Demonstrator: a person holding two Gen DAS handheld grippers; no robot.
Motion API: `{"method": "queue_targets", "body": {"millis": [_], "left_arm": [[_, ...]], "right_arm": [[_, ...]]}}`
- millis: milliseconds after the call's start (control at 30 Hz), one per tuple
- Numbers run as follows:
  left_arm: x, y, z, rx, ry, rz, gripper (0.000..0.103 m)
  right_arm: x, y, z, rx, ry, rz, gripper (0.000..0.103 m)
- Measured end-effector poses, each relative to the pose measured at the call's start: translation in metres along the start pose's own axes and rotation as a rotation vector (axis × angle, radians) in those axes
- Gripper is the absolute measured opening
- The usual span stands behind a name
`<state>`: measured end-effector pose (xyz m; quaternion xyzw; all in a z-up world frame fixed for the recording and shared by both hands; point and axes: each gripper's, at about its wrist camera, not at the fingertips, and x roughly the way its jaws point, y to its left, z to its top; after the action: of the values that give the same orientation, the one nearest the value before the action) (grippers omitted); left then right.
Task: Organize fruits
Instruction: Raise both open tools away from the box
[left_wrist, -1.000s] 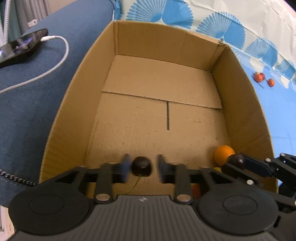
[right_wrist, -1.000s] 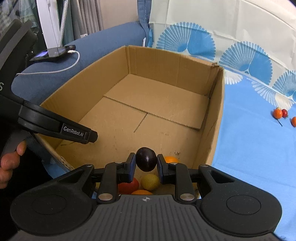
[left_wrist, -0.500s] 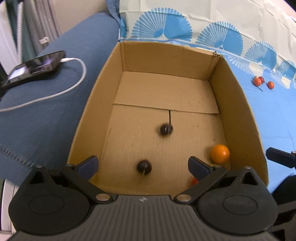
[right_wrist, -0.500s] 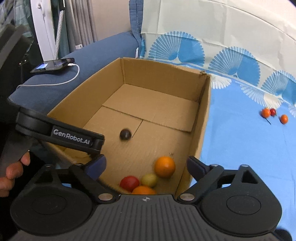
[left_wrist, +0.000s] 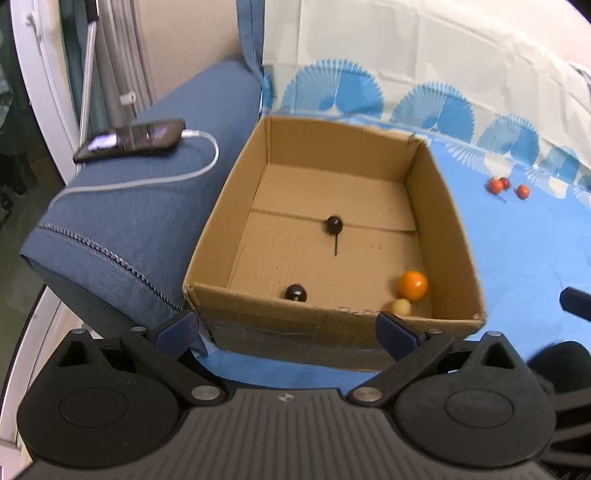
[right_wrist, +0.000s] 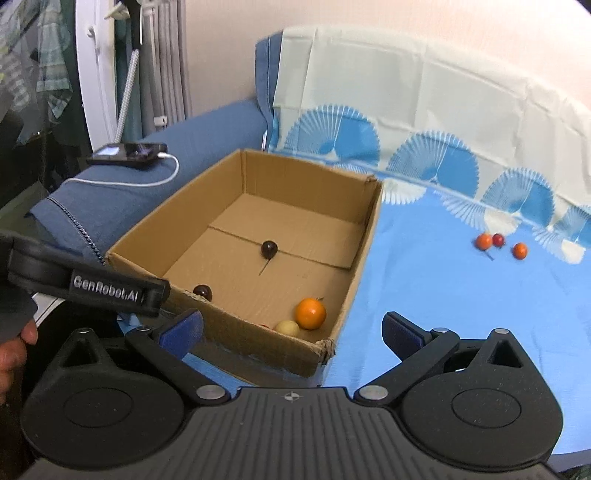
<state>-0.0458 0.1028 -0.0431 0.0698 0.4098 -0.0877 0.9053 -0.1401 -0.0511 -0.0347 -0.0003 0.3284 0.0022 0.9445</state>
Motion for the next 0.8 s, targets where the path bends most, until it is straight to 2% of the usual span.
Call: {"method": "queue_targets", "body": {"millis": [200, 333, 800], "left_arm": [[-0.028, -0.012, -0.008, 0.047, -0.063, 0.000, 0.103], [-0.041, -0.010, -0.008, 0.034, -0.092, 0.008, 0.103], [-0.064, -0.013, -0.013, 0.060, -0.144, 0.010, 0.103]], "right_arm": [[-0.028, 0.004, -0.005, -0.006, -0.065, -0.002, 0.102], [-0.040, 0.004, -0.007, 0.001, -0.088, 0.003, 0.102], [-0.063, 0.008, -0.009, 0.011, -0.142, -0.008, 0.102]]}}
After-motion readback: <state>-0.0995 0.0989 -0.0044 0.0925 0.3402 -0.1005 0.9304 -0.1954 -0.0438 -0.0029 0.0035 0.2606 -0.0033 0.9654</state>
